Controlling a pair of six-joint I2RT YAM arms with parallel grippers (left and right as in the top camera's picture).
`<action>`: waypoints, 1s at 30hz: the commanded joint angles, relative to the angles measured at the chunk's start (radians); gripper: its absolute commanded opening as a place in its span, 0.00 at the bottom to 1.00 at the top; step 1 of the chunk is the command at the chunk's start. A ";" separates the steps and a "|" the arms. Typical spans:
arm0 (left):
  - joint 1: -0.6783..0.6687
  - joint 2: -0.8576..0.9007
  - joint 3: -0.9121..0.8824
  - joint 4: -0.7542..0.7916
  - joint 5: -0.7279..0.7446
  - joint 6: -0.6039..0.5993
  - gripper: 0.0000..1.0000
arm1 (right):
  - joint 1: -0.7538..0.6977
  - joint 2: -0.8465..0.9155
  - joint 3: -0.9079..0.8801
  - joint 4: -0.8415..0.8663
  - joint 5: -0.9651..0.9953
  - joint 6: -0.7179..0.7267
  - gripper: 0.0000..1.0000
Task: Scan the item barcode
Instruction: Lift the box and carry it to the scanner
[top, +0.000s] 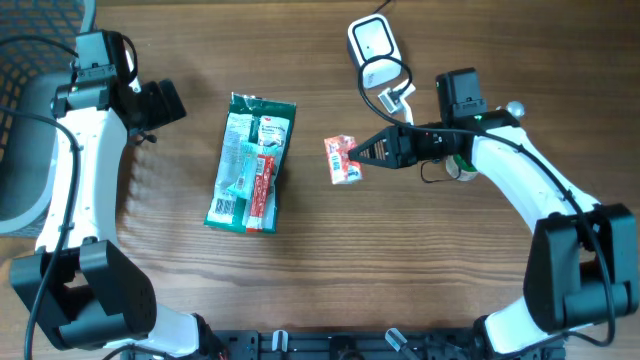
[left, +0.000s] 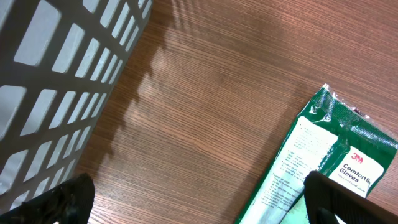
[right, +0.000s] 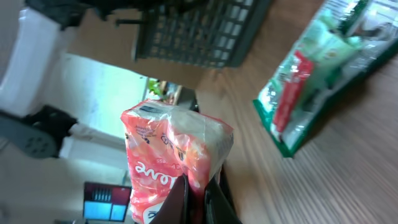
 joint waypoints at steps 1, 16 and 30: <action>0.004 -0.002 0.007 0.003 0.008 -0.002 1.00 | 0.000 -0.097 0.000 0.000 -0.087 -0.035 0.04; 0.003 -0.002 0.007 0.003 0.008 -0.002 1.00 | 0.000 -0.312 0.000 -0.038 0.008 -0.007 0.04; 0.003 -0.002 0.007 0.003 0.008 -0.002 1.00 | 0.009 -0.312 0.000 -0.098 0.210 0.059 0.04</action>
